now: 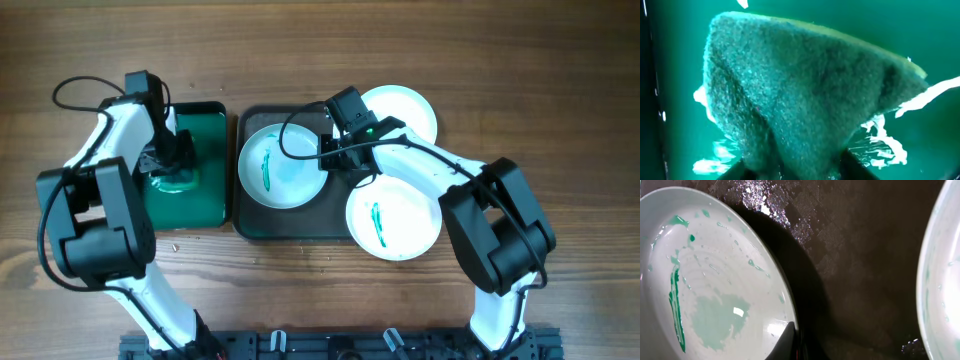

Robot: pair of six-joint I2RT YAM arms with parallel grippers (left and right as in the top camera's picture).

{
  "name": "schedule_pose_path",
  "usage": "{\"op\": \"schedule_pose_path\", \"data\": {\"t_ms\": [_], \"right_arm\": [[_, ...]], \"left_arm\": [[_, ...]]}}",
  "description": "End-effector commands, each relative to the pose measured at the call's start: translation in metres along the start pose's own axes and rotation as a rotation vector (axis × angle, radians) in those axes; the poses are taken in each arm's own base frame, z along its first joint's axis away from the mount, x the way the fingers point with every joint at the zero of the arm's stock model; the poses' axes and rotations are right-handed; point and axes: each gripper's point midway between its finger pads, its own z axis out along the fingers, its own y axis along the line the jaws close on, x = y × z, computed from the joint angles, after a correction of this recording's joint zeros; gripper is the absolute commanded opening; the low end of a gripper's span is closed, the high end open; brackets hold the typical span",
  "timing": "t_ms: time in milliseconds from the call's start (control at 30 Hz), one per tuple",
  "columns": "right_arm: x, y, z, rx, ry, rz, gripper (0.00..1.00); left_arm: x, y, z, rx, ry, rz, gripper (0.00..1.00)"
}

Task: Clean dirty plates on tray and stack at the side
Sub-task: 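Grasp the green sponge with the left gripper and lift it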

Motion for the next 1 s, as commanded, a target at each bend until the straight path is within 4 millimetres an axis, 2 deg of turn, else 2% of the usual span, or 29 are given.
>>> {"op": "schedule_pose_path", "data": {"t_ms": [0,167,233,333,400,500,567,700,833,967], "right_arm": [[-0.003,-0.003,0.006,0.025,-0.008,0.009,0.04],[-0.003,-0.003,0.006,0.024,-0.008,0.010,0.04],[-0.003,-0.003,0.006,0.024,-0.008,0.010,0.04],[-0.003,-0.003,0.006,0.024,-0.008,0.010,0.04],[-0.003,-0.003,0.006,0.024,-0.008,0.011,0.04],[-0.001,-0.001,0.006,0.011,0.003,0.010,0.04],[-0.002,0.000,0.006,0.011,0.001,0.009,0.04],[0.000,-0.001,0.006,0.011,0.009,0.014,0.04],[0.003,0.003,0.006,-0.018,0.025,0.017,0.04],[0.003,-0.001,0.005,-0.015,0.036,0.029,0.04]], "left_arm": [[-0.006,0.004,0.007,-0.035,-0.010,-0.033,0.04],[-0.009,0.004,-0.007,-0.029,-0.039,-0.084,0.04],[-0.005,0.002,-0.022,-0.011,-0.046,-0.083,0.04],[0.007,-0.011,-0.043,0.080,-0.028,-0.081,0.04],[0.007,-0.015,-0.046,0.102,-0.031,-0.081,0.04],[0.023,-0.022,-0.050,0.124,0.029,-0.119,0.04],[0.019,-0.026,-0.051,0.130,0.013,-0.110,0.04],[0.024,-0.041,-0.069,0.189,0.000,-0.110,0.04],[0.032,-0.068,-0.091,0.208,-0.039,-0.046,0.04],[0.042,-0.123,-0.096,0.316,-0.032,0.010,0.04]]}}
